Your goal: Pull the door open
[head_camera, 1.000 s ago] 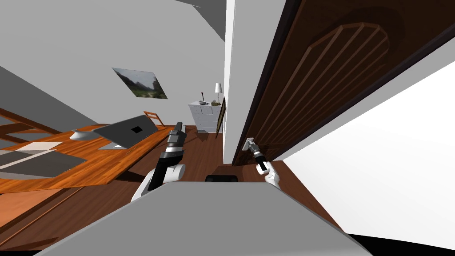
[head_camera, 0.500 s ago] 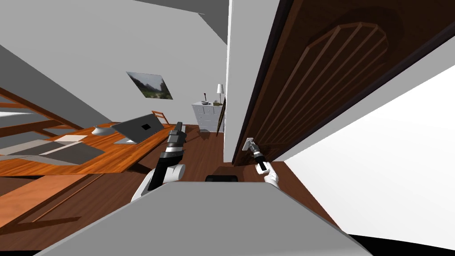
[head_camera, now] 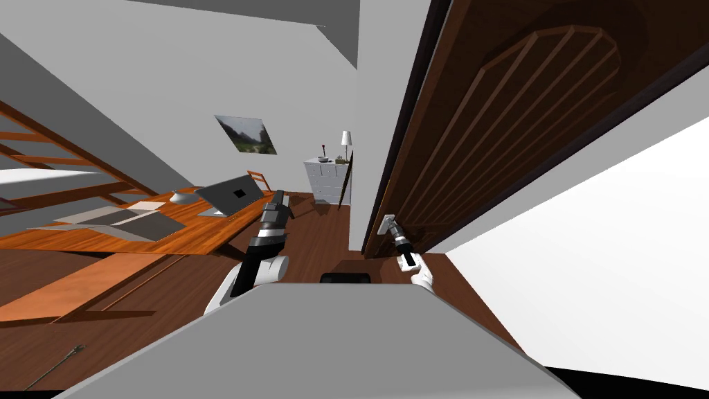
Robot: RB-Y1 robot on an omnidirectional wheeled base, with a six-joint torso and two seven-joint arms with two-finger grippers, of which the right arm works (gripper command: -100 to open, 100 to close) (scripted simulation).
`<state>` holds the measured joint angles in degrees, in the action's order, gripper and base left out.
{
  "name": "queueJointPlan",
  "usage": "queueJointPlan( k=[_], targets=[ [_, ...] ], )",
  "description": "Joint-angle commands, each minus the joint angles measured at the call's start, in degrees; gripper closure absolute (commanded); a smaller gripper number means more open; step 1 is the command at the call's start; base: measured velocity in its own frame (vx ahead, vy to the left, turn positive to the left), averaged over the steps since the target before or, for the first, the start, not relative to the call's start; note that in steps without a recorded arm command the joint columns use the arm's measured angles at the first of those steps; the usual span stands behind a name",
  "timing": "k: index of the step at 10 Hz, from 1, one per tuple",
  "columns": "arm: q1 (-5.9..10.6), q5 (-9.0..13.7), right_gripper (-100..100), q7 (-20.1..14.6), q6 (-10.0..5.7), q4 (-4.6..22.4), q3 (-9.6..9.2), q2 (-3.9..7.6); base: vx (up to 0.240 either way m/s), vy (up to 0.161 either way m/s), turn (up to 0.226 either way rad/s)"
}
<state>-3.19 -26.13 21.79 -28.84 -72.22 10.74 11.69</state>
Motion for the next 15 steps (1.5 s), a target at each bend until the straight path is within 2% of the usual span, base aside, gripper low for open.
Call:
queueJointPlan(
  k=[1,3,4,6,7,9,10,11,12,13,15],
  targets=[
    [0.01,1.50,100,-1.60,-0.04,-0.56,-0.75,-0.35,-0.051,-0.043,0.048],
    [-0.32,5.44,100,-5.24,0.30,-1.15,-1.80,-0.41,-0.066,-0.046,0.102],
    [-0.32,6.01,100,-5.59,0.30,-1.15,-1.80,-0.41,-0.072,-0.055,0.068],
    [-0.68,10.02,100,-9.14,0.66,-1.80,-2.95,-0.47,-0.077,-0.055,0.098],
    [-0.68,10.93,100,-9.75,0.66,-1.80,-2.95,-0.47,-0.064,-0.050,0.066],
    [-1.06,14.94,100,-13.46,1.04,-2.47,-4.13,-0.54,-0.073,-0.053,0.126],
    [-1.06,16.00,100,-13.95,1.04,-2.47,-4.13,-0.54,-0.072,-0.047,0.049],
    [-1.25,18.17,100,-16.08,1.24,-2.82,-4.75,-0.58,-0.052,-0.049,0.070],
    [-1.25,18.64,100,-16.08,1.24,-2.82,-4.75,-0.58,-0.036,-0.036,0.053],
    [-1.44,21.03,100,-18.20,1.43,-3.17,-5.36,-0.61,-0.052,-0.047,0.104],
    [-1.64,23.97,100,-20.33,1.63,-3.53,-5.99,-0.65,-0.082,-0.059,0.107]
  ],
)
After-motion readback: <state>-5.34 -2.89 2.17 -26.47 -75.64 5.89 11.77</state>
